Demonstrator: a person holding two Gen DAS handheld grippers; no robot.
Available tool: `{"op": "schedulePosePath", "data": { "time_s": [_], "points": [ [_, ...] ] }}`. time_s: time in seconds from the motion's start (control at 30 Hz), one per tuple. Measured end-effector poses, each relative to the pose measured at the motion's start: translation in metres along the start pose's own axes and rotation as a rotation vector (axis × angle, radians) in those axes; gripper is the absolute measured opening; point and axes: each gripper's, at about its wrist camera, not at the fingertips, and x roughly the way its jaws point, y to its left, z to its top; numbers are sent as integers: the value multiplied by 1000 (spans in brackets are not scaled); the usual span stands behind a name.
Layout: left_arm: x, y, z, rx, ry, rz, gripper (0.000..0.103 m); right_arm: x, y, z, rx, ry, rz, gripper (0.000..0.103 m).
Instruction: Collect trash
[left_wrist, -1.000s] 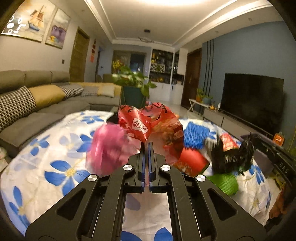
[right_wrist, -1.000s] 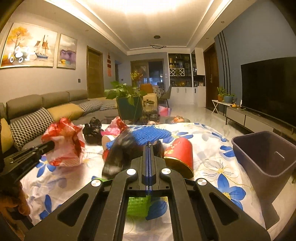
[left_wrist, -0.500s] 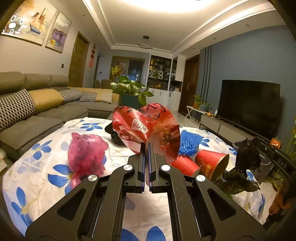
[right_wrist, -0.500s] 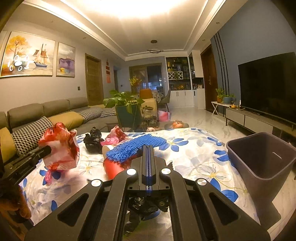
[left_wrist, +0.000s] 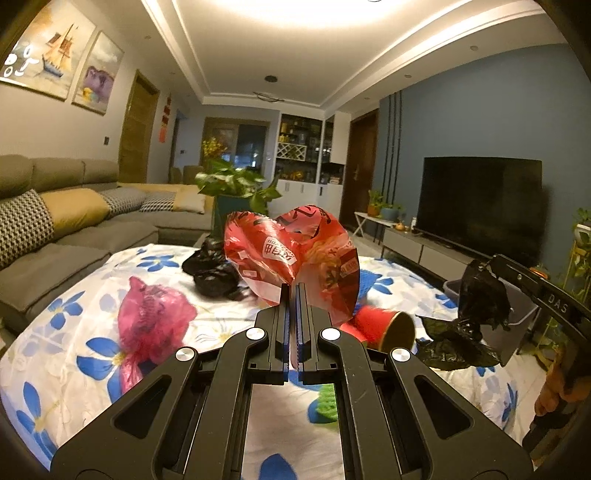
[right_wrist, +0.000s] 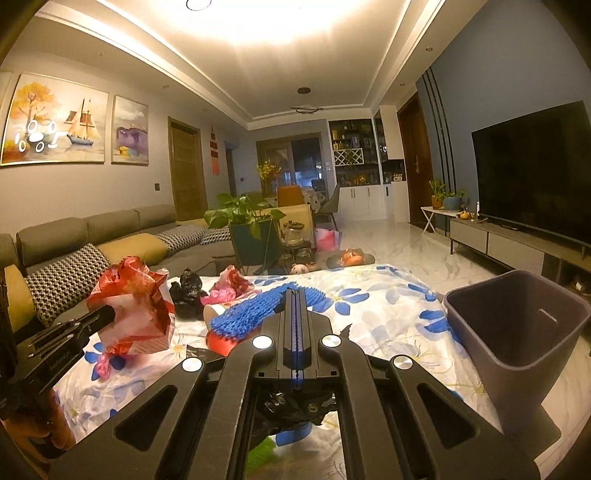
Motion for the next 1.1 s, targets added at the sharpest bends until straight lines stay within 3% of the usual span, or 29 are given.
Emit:
{"op": "schedulePosePath", "data": {
  "time_s": [0.3,0.47,0.63,0.8,1.1],
  "points": [
    [12,-48,26,64,-42,-114,2,-13,-29,19,3,-51,-68,1],
    [31,-90,38,100,-65,-222,2,-22,-64,32,10,-93,-190,1],
    [67,-138,45,95,-41,-342,2,-24,-103,40,18,-123,-326,1],
    [105,-193,44,125,-36,-436,2,-21,-148,38,52,-127,-441,1],
    [165,-263,20,121,12,-551,2,-8,-198,28,91,-93,-537,1]
  ]
}}
